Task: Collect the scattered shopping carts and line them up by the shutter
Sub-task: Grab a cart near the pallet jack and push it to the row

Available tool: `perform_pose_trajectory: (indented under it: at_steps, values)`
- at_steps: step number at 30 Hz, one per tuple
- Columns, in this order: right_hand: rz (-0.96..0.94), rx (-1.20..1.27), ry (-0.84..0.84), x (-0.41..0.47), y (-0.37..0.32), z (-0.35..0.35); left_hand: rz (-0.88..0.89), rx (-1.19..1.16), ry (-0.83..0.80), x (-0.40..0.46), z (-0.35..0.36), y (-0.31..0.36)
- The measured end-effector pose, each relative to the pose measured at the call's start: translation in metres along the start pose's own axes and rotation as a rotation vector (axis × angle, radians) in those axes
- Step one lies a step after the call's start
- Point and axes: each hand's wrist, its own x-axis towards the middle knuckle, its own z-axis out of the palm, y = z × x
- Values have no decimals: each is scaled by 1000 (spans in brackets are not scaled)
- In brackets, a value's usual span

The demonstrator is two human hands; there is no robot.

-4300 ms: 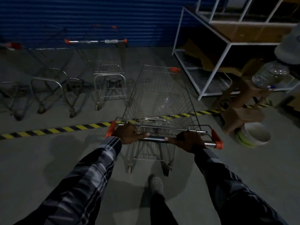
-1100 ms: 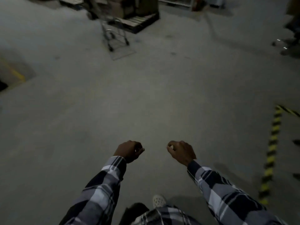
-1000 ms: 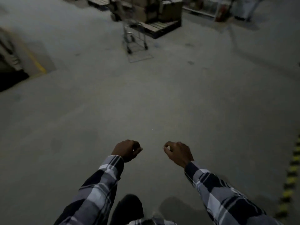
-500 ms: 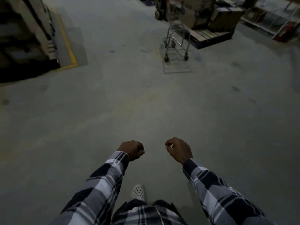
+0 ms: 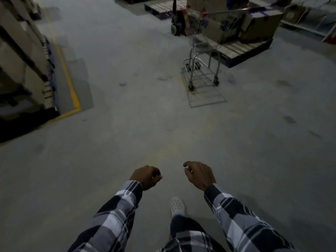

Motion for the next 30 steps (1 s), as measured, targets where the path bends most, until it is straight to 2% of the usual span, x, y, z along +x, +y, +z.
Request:
perform_pose_trajectory:
  at_steps: [8, 17, 25, 30]
  values:
    - [-95, -43, 51, 258, 3, -72, -24, -99, 191, 190, -171, -60]
    - [-34, -95, 119, 564, 3, -113, 99, -68, 219, 454, -338, -152]
    - [98, -123, 245, 759, 7, -211, 354, -52, 253, 638, -517, -139]
    - [171, -163, 301, 848, 47, -256, 434, -23, 275, 738, -584, -134]
